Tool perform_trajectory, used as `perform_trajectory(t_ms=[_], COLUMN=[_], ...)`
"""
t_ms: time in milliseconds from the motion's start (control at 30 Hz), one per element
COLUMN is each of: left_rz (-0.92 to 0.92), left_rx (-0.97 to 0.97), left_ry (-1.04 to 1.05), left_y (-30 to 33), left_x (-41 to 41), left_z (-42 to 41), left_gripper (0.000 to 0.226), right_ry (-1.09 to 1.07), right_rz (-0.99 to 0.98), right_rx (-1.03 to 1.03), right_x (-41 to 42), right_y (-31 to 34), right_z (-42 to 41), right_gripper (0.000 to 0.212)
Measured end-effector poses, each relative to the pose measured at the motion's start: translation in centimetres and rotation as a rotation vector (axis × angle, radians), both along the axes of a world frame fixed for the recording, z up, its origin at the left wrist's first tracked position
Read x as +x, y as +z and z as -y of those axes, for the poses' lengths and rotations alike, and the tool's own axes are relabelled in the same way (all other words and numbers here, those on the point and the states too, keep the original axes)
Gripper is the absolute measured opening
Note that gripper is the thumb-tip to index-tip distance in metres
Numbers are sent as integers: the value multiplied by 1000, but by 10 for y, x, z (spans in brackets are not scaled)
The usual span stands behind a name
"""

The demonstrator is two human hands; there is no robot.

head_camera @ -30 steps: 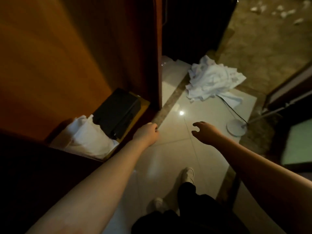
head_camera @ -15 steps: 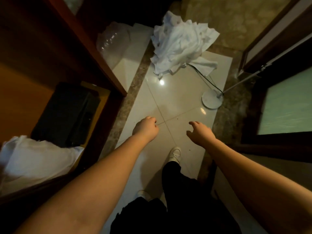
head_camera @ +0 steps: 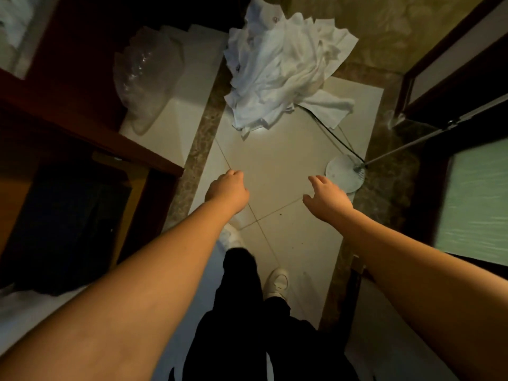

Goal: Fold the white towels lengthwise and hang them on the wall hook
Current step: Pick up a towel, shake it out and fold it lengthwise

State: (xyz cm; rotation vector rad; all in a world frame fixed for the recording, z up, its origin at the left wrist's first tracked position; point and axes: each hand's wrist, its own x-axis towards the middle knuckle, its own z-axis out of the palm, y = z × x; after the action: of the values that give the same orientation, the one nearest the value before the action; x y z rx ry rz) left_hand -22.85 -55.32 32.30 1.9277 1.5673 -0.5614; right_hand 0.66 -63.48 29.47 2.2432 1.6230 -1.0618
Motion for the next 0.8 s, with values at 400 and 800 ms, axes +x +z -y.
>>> perform_trajectory(t_ms=[400, 800], left_rz=[38, 105], left_rx=[-54, -56], left_ry=[-80, -33], left_y=[-130, -181], left_x=[48, 83], left_z=[-210, -372], left_gripper=[45, 37], right_ry=[-37, 48], right_rz=[33, 108], right_rx=[-106, -187], right_x=[35, 77], right_y=[-109, -156], right_z=[-209, -348], right_gripper=[59, 59])
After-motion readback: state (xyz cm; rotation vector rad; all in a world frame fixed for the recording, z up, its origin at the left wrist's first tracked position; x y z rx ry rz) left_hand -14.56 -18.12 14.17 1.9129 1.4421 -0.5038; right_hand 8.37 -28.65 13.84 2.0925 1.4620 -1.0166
